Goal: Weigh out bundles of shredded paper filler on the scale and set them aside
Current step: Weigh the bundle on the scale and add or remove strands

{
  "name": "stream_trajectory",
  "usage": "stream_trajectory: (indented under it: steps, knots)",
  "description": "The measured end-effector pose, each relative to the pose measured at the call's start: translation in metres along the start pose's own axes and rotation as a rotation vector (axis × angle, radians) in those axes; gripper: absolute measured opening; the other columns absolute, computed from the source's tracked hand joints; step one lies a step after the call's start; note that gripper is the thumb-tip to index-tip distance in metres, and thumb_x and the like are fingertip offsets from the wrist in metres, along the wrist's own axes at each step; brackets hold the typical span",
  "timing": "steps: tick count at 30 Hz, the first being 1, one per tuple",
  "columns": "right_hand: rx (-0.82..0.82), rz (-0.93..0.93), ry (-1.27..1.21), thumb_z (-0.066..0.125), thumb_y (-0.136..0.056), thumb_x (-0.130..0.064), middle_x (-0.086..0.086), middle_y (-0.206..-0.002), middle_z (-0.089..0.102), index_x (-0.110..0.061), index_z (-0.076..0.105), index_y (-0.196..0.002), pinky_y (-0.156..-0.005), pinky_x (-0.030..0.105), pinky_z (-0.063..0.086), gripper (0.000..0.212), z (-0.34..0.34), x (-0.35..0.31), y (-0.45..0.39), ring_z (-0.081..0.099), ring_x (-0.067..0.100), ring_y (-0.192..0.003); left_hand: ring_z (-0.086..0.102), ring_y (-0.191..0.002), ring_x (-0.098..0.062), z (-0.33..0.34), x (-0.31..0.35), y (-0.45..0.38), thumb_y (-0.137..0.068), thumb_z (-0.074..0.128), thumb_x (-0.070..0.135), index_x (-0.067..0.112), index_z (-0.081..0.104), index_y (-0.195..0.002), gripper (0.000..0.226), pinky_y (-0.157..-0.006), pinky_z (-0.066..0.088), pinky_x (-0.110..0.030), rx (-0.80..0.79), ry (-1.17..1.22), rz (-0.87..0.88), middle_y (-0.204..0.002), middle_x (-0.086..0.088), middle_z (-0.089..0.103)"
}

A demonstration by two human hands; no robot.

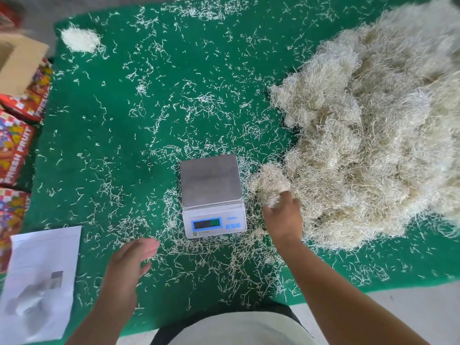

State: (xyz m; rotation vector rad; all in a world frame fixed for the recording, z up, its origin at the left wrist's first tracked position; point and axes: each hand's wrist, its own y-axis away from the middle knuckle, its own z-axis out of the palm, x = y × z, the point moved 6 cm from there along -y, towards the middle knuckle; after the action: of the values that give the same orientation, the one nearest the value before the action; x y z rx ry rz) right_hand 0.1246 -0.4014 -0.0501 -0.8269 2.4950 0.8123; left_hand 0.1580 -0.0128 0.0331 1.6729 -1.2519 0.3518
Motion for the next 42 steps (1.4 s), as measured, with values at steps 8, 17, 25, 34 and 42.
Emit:
stream_trajectory:
  steps: [8, 17, 25, 34, 42]
  knots:
    - [-0.112, -0.228, -0.328, 0.075, -0.089, -0.011, -0.001, -0.096, 0.057, -0.028, 0.047, -0.133, -0.055, 0.021, 0.043, 0.055, -0.004, -0.041, 0.017, 0.05, 0.008, -0.06, 0.072, -0.107, -0.012, 0.02, 0.013, -0.002, -0.104, 0.055, 0.022, 0.02, 0.074, -0.112, 0.02, -0.097, 0.053, -0.043, -0.02, 0.261, -0.179, -0.107, 0.009, 0.079]
    - [-0.417, -0.278, -0.613, 0.066, -0.088, 0.001, -0.001, -0.107, 0.068, -0.045, 0.053, -0.116, -0.04, 0.022, 0.029, 0.055, -0.012, -0.057, 0.086, 0.036, 0.007, -0.044, 0.058, -0.126, -0.005, 0.094, 0.093, -0.005, -0.09, 0.046, 0.077, 0.049, 0.051, -0.141, 0.059, -0.109, 0.045, -0.038, -0.342, 0.262, -0.056, -0.15, 0.019, 0.053]
    - [-0.548, -0.222, -0.765, 0.065, -0.086, -0.001, -0.004, -0.099, 0.075, -0.035, 0.059, -0.121, -0.063, 0.02, 0.049, 0.049, -0.007, -0.101, 0.136, 0.064, 0.006, -0.066, 0.071, -0.092, -0.001, 0.116, 0.128, 0.021, -0.103, 0.055, 0.05, 0.031, 0.077, -0.096, 0.029, -0.075, 0.049, -0.013, 0.034, 0.22, 0.31, -0.094, 0.016, 0.076]
    - [-1.072, -0.039, -1.06, 0.052, -0.091, 0.013, -0.012, -0.085, 0.071, -0.014, 0.062, -0.112, -0.075, 0.015, 0.052, 0.036, -0.008, -0.11, 0.164, 0.067, 0.0, -0.078, 0.063, -0.071, -0.04, 0.091, 0.127, 0.03, -0.096, 0.046, 0.072, 0.006, 0.062, -0.076, 0.07, -0.07, 0.053, -0.053, 0.174, 0.235, 0.364, -0.074, -0.021, 0.066]
    - [-1.471, 0.054, -1.323, 0.042, -0.087, 0.002, 0.008, -0.119, 0.057, -0.01, 0.054, -0.129, -0.093, 0.035, 0.042, 0.046, 0.02, -0.174, 0.193, 0.054, 0.022, -0.111, 0.063, -0.089, -0.001, 0.029, 0.124, 0.029, -0.091, 0.04, 0.023, 0.039, 0.068, -0.107, 0.036, -0.077, 0.045, -0.022, 0.357, 0.253, 0.297, -0.094, 0.015, 0.069]
